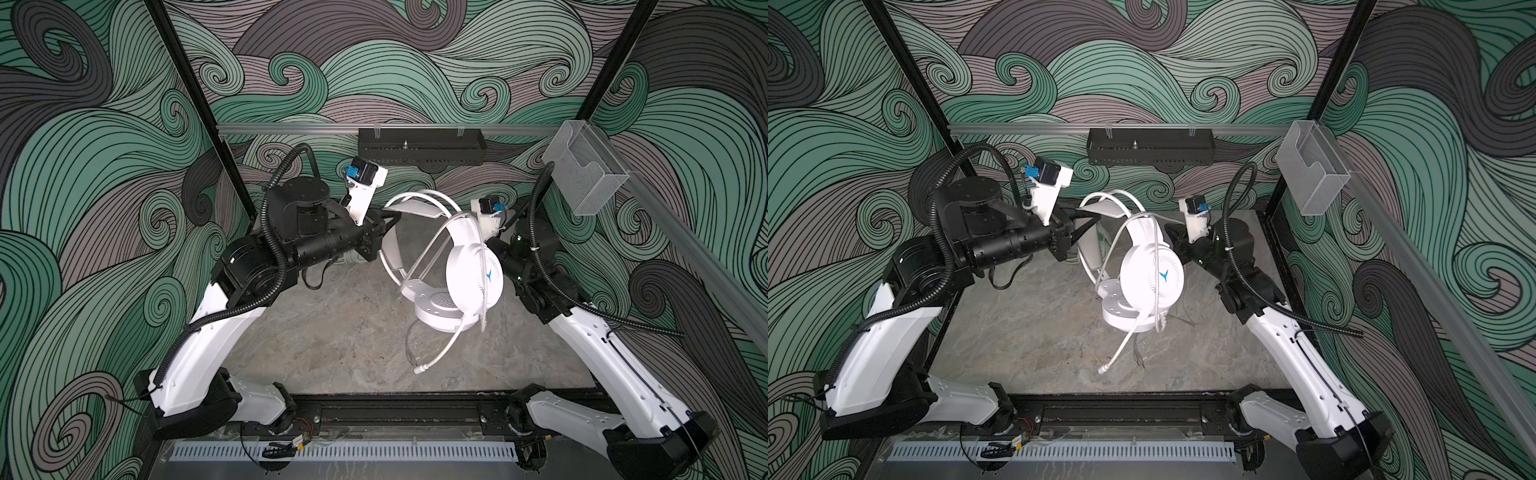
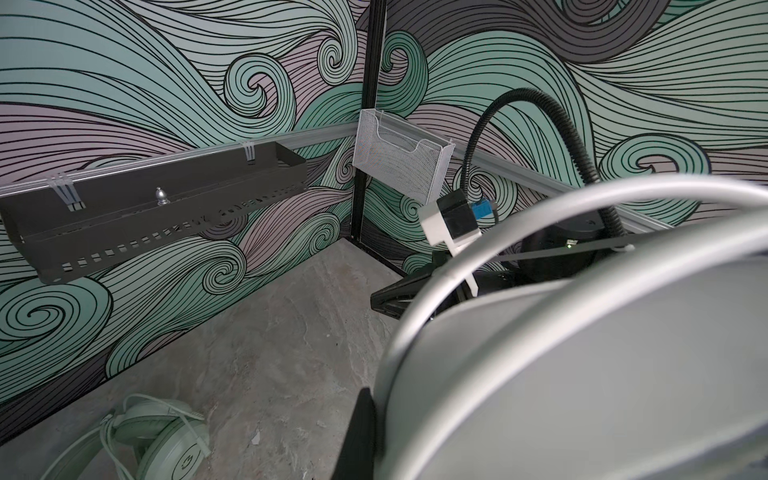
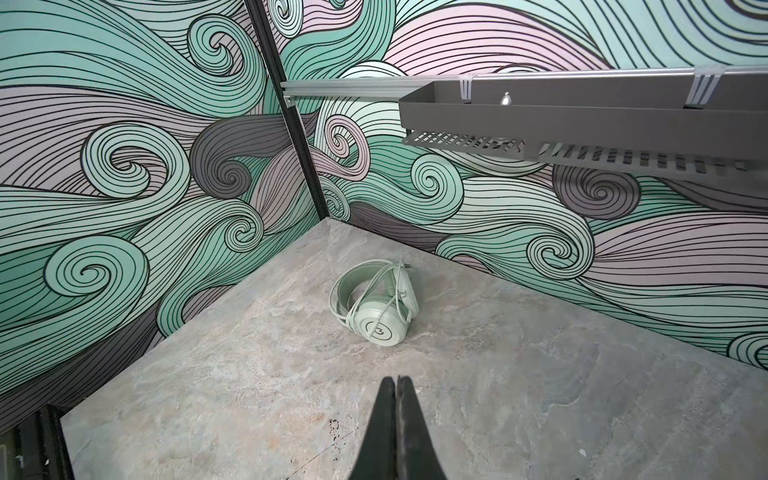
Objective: Wrap the headphones
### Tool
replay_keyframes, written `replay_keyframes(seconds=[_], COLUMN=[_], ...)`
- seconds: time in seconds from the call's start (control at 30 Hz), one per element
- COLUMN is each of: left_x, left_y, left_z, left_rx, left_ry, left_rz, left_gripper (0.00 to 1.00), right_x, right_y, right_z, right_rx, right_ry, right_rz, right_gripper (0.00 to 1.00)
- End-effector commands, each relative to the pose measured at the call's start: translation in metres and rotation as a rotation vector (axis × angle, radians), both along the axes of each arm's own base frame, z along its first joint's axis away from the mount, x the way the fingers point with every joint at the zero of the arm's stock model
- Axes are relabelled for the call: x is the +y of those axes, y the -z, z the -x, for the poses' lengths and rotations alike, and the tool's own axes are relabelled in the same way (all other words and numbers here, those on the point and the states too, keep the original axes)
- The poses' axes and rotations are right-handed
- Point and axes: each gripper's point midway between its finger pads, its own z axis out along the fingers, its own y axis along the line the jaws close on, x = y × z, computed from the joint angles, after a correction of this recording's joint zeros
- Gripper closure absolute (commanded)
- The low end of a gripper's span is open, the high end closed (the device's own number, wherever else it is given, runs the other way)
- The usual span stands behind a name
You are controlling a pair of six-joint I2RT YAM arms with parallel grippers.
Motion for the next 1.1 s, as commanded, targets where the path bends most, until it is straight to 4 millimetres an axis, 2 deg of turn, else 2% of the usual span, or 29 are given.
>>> replay_keyframes(seconds=[0.0, 0.07, 0.33, 0.53, 0.6, 0.63, 0.73, 0.87, 1.07], left_x=[0.008, 0.008, 0.016, 0.027, 0.034, 0.025, 0.03, 0.037, 0.043], left_y=[-0.072, -0.078, -0.109, -0.123, -0.13, -0.124, -0.13, -0.135, -0.126], left_z=[0.022, 0.022, 0.022, 0.013, 0.015, 0.005, 0.001, -0.005, -0.021], left_rx=[-0.077, -0.071, -0.092, -0.098, -0.101, -0.084, -0.079, -0.059, -0.005], left_ry=[0.06, 0.06, 0.037, -0.038, -0.059, -0.065, -0.093, -0.119, -0.184], left_rz=[0.261, 0.297, 0.388, 0.417, 0.441, 0.429, 0.469, 0.507, 0.522], left_gripper=[1.0, 1.0, 1.0, 1.0, 1.0, 1.0, 1.0, 1.0, 1.0], right_x=[0.003, 0.008, 0.029, 0.032, 0.033, 0.034, 0.035, 0.036, 0.039], right_y=[0.008, 0.003, -0.022, -0.023, -0.017, -0.014, -0.002, 0.021, 0.053], right_z=[0.003, 0.007, 0.026, 0.031, 0.033, 0.033, 0.035, 0.042, 0.054], right_rx=[0.028, 0.006, -0.074, -0.082, -0.071, -0.063, -0.037, 0.013, 0.076], right_ry=[-0.019, -0.056, -0.215, -0.246, -0.25, -0.251, -0.254, -0.266, -0.284], right_rz=[-0.023, -0.043, -0.166, -0.177, -0.18, -0.182, -0.185, -0.185, -0.157], right_gripper=[1.0, 1.0, 0.79, 0.73, 0.74, 0.74, 0.75, 0.76, 0.85])
